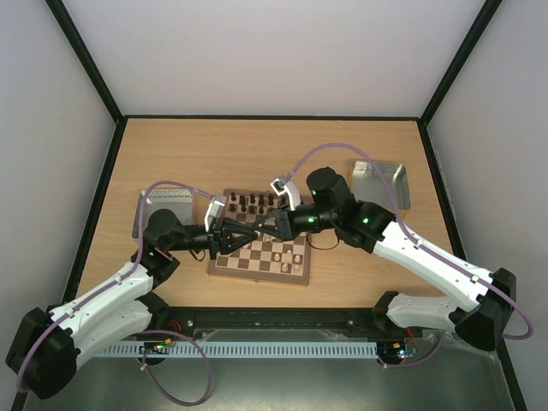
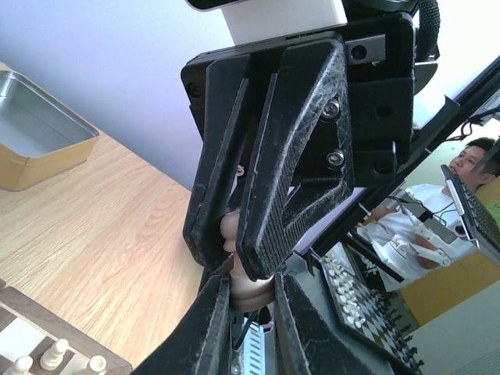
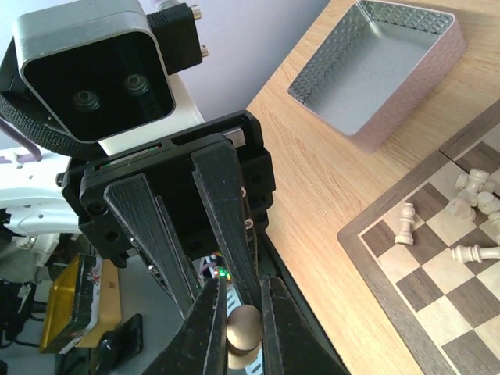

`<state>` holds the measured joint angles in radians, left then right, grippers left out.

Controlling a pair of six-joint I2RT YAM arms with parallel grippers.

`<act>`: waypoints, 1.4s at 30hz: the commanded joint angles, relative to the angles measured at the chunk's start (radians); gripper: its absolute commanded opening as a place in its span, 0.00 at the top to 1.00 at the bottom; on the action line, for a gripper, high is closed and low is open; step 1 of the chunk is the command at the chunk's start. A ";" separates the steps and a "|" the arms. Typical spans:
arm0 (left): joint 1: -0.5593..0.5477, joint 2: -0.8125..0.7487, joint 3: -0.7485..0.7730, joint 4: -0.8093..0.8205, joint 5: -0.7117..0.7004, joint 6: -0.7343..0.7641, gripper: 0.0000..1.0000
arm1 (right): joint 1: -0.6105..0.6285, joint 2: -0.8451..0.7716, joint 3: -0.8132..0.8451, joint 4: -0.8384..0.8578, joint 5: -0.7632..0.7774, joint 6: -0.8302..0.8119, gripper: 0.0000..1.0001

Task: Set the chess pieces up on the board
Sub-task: Pick up the chess piece from the chessboard, then place the chess piece on the chessboard.

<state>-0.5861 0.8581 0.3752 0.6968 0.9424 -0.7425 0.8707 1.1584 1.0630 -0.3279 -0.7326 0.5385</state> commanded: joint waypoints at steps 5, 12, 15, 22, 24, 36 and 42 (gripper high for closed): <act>-0.004 -0.045 0.037 -0.237 -0.187 0.085 0.46 | -0.003 -0.046 -0.041 0.031 0.204 -0.033 0.96; 0.000 -0.209 0.053 -0.602 -0.629 0.097 0.38 | 0.061 -0.025 -0.196 0.123 0.631 -0.084 0.97; 0.002 -0.263 0.081 -0.731 -0.806 0.071 0.37 | 0.139 0.047 -0.219 0.132 0.791 -0.106 0.97; 0.004 -0.335 0.164 -0.924 -0.916 0.079 0.36 | 0.265 0.195 -0.282 0.195 0.956 -0.098 0.97; 0.003 -0.360 0.173 -0.954 -0.917 0.089 0.36 | 0.290 0.233 -0.293 0.219 0.971 -0.099 0.97; 0.003 -0.410 0.183 -1.004 -0.942 0.117 0.35 | 0.321 0.407 -0.277 0.283 0.925 -0.090 0.96; 0.003 -0.389 0.184 -0.990 -0.938 0.126 0.35 | 0.321 0.418 -0.281 0.281 0.918 -0.088 0.93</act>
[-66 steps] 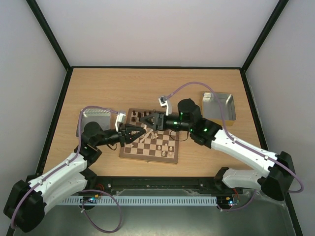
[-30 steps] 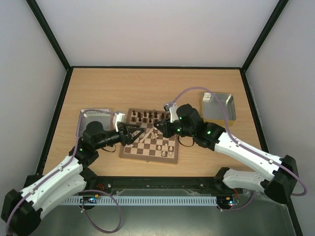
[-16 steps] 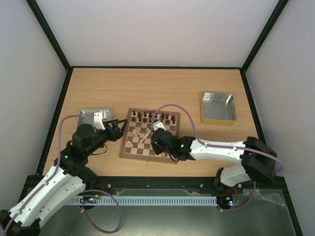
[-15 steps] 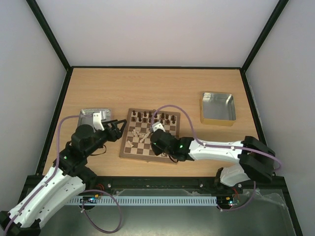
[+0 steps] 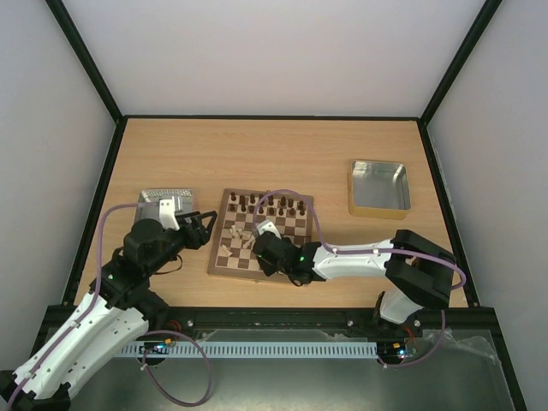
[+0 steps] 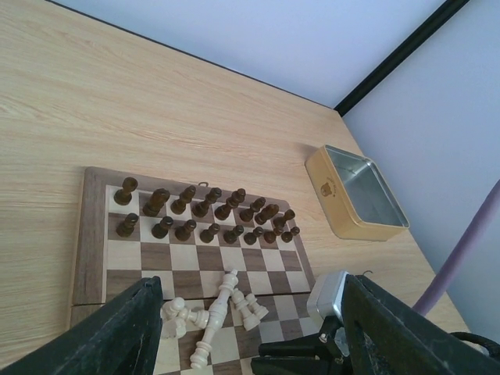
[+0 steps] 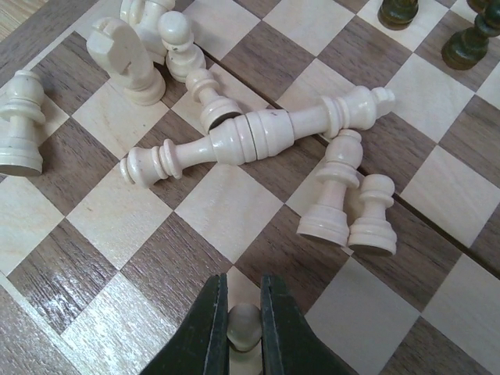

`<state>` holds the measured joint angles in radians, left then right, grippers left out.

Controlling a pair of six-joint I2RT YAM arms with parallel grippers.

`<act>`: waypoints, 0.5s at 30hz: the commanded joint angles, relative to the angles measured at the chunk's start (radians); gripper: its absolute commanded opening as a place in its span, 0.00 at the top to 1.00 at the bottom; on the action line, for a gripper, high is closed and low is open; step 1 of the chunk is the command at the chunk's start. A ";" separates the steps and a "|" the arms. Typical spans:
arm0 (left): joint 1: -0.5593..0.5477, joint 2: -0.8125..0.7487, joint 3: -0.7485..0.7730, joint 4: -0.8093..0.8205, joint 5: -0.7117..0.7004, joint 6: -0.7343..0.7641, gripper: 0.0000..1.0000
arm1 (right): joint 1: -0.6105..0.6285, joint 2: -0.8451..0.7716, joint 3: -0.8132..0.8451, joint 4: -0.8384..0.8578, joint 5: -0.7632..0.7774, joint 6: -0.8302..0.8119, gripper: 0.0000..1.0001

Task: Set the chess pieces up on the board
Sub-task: Place the chess piece on the chessboard.

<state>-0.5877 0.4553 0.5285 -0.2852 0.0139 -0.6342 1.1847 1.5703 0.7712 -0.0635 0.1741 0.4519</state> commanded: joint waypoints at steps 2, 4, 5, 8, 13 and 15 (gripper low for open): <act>0.006 0.021 0.027 0.001 -0.006 0.018 0.35 | 0.007 0.000 0.006 0.021 0.005 0.000 0.92; 0.006 0.024 0.021 0.011 -0.004 0.016 0.35 | 0.007 -0.008 0.002 0.025 -0.004 0.000 0.91; 0.005 0.026 0.019 0.014 -0.002 0.014 0.35 | 0.007 -0.011 0.005 0.022 -0.007 0.002 0.89; 0.005 0.028 0.017 0.018 0.003 0.011 0.35 | 0.007 -0.029 0.008 0.011 -0.014 0.010 0.82; 0.005 0.025 0.015 0.015 0.011 0.009 0.35 | 0.007 -0.072 0.026 -0.006 0.008 0.030 0.74; 0.005 0.023 0.015 0.014 0.017 0.002 0.34 | 0.007 -0.089 0.044 -0.025 0.013 0.042 0.74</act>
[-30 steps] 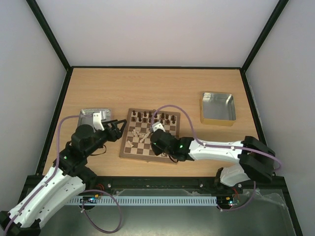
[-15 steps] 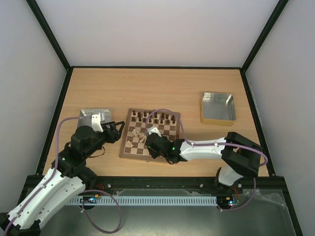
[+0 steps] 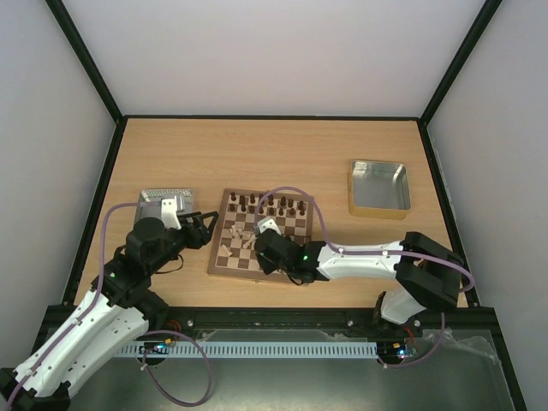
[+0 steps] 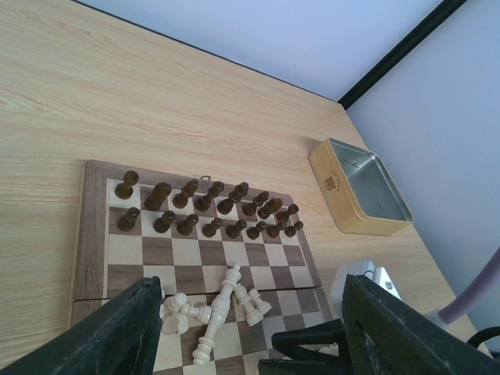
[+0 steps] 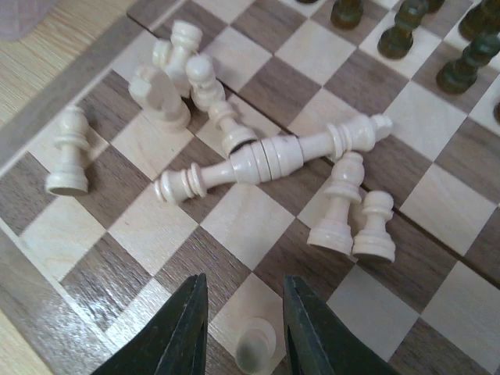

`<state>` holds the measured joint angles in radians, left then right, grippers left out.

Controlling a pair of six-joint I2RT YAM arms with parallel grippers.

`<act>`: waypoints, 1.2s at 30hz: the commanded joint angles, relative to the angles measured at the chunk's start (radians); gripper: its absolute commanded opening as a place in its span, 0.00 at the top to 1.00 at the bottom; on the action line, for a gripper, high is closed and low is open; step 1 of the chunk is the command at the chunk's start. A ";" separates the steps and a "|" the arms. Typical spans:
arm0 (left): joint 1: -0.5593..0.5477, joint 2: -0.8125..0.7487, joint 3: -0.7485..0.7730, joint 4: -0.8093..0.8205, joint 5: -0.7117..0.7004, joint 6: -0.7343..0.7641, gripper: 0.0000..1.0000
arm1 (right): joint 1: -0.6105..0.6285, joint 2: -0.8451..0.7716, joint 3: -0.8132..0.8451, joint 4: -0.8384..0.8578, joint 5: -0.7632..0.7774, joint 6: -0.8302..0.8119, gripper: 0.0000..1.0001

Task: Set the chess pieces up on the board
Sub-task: Place the chess piece on the chessboard, then adjust the chess piece on the chessboard.

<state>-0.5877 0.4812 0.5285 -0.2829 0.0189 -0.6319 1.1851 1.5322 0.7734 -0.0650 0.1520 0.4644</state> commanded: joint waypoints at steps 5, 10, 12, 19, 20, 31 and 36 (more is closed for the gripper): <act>0.005 -0.001 0.005 0.014 0.033 -0.016 0.34 | 0.004 -0.117 0.081 -0.095 0.095 0.103 0.72; 0.005 0.027 -0.024 0.044 0.076 -0.048 0.33 | -0.040 -0.179 0.112 -0.247 0.142 0.240 0.72; 0.006 0.048 -0.040 0.078 0.096 -0.056 0.33 | -0.082 -0.195 0.109 -0.296 0.112 0.278 0.72; 0.005 0.197 -0.050 0.199 0.125 -0.048 0.33 | -0.188 -0.178 0.081 -0.411 0.036 0.283 0.91; 0.006 0.219 -0.050 0.217 0.127 -0.045 0.33 | -0.195 -0.169 0.081 -0.426 0.022 0.269 0.94; 0.006 0.388 -0.042 0.326 0.171 -0.026 0.34 | -0.208 -0.061 0.104 -0.479 -0.074 0.185 0.97; 0.005 0.388 -0.047 0.328 0.168 -0.026 0.34 | -0.209 -0.029 0.111 -0.476 -0.115 0.143 0.97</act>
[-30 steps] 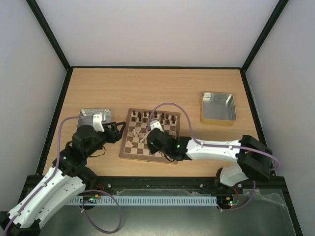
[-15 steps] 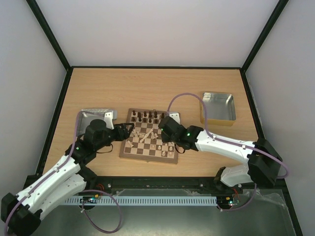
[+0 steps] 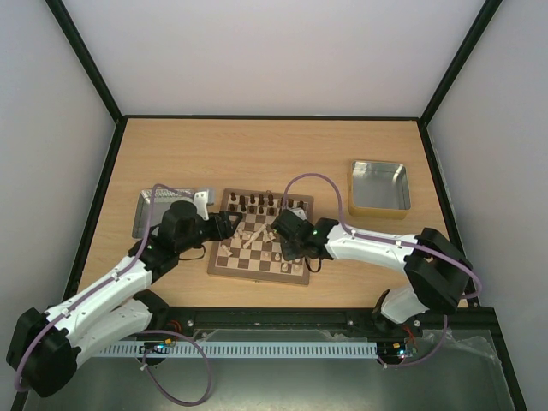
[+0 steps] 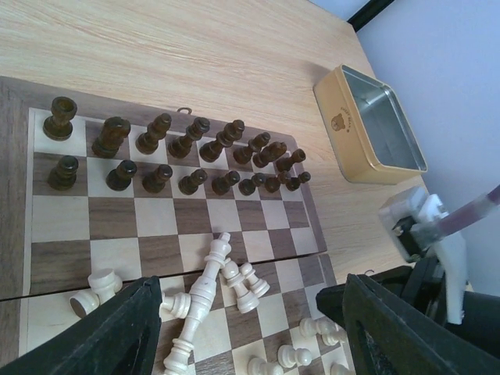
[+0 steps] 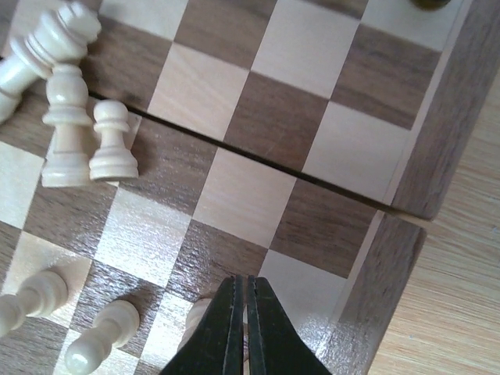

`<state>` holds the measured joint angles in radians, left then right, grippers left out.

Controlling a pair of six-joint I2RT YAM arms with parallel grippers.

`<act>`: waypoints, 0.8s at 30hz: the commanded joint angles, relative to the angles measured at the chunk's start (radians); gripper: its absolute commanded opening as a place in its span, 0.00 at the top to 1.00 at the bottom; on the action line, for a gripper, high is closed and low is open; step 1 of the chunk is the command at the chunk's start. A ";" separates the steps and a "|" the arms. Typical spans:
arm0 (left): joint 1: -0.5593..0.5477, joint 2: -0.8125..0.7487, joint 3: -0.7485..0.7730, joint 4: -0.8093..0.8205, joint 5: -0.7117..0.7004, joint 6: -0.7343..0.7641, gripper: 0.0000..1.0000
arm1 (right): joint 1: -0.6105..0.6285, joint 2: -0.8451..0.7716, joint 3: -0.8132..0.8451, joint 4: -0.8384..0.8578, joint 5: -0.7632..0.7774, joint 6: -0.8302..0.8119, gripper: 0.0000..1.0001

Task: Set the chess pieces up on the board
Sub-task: Adjust the chess piece on the chessboard.

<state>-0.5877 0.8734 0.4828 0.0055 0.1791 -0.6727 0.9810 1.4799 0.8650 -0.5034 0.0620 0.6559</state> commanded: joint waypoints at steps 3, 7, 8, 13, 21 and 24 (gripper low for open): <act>0.005 -0.010 -0.003 0.039 0.004 0.014 0.34 | -0.005 0.030 0.018 -0.030 -0.042 -0.064 0.96; 0.006 -0.008 -0.003 0.039 0.003 0.016 0.34 | -0.005 0.027 0.012 -0.022 -0.063 -0.073 0.95; 0.005 -0.006 -0.003 0.040 0.004 0.016 0.34 | -0.005 0.025 0.009 -0.020 -0.070 -0.075 0.94; 0.005 -0.003 -0.005 0.043 0.005 0.015 0.34 | -0.005 0.008 0.006 -0.022 -0.061 -0.081 0.94; 0.006 -0.006 -0.005 0.039 -0.006 0.013 0.34 | -0.005 -0.013 0.071 -0.010 0.125 -0.034 0.89; 0.005 -0.005 -0.002 0.028 -0.028 0.006 0.34 | -0.004 0.016 0.096 0.042 0.107 -0.027 0.79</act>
<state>-0.5877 0.8726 0.4828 0.0174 0.1776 -0.6724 0.9806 1.4952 0.9077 -0.5106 0.1081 0.6083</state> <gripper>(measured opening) 0.657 0.155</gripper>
